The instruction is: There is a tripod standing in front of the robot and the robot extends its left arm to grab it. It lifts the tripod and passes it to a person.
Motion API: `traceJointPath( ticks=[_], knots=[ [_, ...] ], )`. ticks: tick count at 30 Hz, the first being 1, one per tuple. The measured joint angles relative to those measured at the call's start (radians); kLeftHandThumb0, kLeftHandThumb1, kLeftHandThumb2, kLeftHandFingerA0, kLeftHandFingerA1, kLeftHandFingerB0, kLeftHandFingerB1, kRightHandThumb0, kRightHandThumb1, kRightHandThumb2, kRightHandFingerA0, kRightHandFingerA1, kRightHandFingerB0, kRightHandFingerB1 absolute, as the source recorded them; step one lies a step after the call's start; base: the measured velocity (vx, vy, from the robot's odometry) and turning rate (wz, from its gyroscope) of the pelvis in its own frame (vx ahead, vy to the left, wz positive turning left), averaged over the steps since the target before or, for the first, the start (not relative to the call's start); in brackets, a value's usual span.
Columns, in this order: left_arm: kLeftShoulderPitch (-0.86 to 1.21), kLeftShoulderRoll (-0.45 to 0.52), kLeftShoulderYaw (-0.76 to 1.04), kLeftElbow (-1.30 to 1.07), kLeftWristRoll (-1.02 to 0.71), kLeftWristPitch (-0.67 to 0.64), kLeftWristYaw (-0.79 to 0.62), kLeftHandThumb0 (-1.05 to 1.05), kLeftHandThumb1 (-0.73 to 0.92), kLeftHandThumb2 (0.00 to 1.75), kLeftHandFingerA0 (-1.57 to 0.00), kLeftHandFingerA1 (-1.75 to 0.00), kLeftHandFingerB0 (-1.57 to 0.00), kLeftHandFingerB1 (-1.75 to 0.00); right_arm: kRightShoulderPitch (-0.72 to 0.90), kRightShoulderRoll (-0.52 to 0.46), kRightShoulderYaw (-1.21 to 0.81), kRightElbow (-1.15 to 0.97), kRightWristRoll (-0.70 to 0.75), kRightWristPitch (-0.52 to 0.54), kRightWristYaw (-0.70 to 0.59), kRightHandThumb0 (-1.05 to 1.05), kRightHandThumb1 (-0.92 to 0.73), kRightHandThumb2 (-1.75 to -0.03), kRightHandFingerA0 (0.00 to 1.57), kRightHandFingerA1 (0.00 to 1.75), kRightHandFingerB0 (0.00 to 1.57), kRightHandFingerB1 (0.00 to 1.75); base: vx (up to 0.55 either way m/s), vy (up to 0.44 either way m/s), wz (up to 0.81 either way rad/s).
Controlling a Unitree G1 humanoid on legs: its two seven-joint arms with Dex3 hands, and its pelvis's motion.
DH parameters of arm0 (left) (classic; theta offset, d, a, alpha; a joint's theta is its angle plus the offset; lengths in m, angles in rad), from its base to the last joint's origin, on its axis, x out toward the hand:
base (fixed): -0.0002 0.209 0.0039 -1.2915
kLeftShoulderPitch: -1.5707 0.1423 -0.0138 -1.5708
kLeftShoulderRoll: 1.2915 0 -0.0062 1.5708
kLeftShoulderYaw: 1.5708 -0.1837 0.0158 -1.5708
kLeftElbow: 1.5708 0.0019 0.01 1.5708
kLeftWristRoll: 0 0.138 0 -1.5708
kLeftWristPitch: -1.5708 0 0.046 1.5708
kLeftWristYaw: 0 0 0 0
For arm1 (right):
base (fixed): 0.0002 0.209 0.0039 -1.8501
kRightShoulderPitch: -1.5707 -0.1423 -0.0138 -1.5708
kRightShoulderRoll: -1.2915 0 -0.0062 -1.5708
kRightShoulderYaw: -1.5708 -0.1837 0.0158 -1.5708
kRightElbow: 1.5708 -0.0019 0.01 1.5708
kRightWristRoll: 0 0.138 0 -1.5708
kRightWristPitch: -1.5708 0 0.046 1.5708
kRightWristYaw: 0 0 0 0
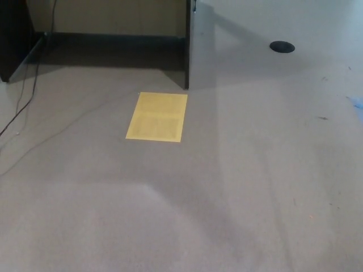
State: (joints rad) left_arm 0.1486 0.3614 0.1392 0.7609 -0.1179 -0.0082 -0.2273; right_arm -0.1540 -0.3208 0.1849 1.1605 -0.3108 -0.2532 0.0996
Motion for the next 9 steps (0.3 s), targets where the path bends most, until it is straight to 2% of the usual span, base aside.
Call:
traceJointPath(
  ticks=[1, 3, 4, 5, 6, 7, 8, 9],
  knots=[
    [-0.003, 0.002, -0.002, 0.015, 0.005, -0.019, 0.002, -0.54, 0.41, 0.68, -0.34, -0.44, -0.24, -0.38, 0.001, 0.0, 0.0, 0.002, 0.0, 0.0, 0.0, -0.39, -0.68, -0.61, 0.68, 0.41, 0.46, 0.35, 0.0, 0.0, 0.0],
    [-0.008, 0.006, -0.005, 0.038, 0.015, -0.051, 0.005, -0.54, 0.41, 0.68, -0.32, -0.44, -0.24, -0.38, 0.004, -0.001, 0.0, 0.006, 0.0, 0.0, -0.002, -0.39, -0.69, -0.6, 0.7, 0.45, 0.47, 0.36, 0.0, 0.0, 0.0],
    [-0.008, 0.007, -0.007, 0.044, 0.018, -0.062, 0.006, -0.54, 0.42, 0.68, -0.32, -0.44, -0.23, -0.38, 0.006, -0.001, 0.0, 0.006, 0.0, 0.0, -0.003, -0.46, -0.57, -0.84, 0.64, 0.58, 0.42, 0.49, 0.0, 0.0, 0.0],
    [-0.008, 0.01, -0.009, 0.056, 0.024, -0.081, 0.006, -0.53, 0.42, 0.67, -0.31, -0.43, -0.23, -0.37, 0.011, -0.001, 0.0, 0.006, 0.0, -0.002, -0.004, -0.39, -0.69, -0.6, 0.68, 0.44, 0.47, 0.36, 0.0, 0.0, 0.0],
    [-0.006, 0.013, -0.01, 0.069, 0.029, -0.103, 0.006, -0.52, 0.42, 0.66, -0.3, -0.42, -0.24, -0.37, 0.018, -0.001, 0.001, 0.007, 0.0, -0.004, -0.005, -0.38, -0.69, -0.6, 0.68, 0.44, 0.47, 0.36, 0.0, 0.0, 0.0],
    [-0.004, 0.015, -0.011, 0.079, 0.033, -0.117, 0.006, -0.51, 0.42, 0.67, -0.31, -0.43, -0.23, -0.37, 0.024, -0.001, 0.001, 0.008, 0.0, -0.004, -0.006, -0.45, -0.57, -0.86, 0.61, 0.57, 0.4, 0.49, 0.0, 0.0, 0.0],
    [-0.004, 0.018, -0.011, 0.087, 0.036, -0.131, 0.006, -0.43, 0.47, 0.55, -0.39, -0.37, -0.28, -0.3, 0.029, -0.001, 0.001, 0.009, 0.0, -0.004, -0.006, -0.46, -0.57, -0.85, 0.63, 0.57, 0.42, 0.49, 0.0, 0.0, 0.0],
    [-0.004, 0.021, -0.01, 0.094, 0.038, -0.143, 0.006, -0.43, 0.47, 0.55, -0.39, -0.37, -0.28, -0.3, 0.032, -0.001, 0.001, 0.009, 0.0, -0.004, -0.006, -0.46, -0.57, -0.85, 0.63, 0.57, 0.42, 0.49, 0.0, 0.0, 0.0]
  ],
)
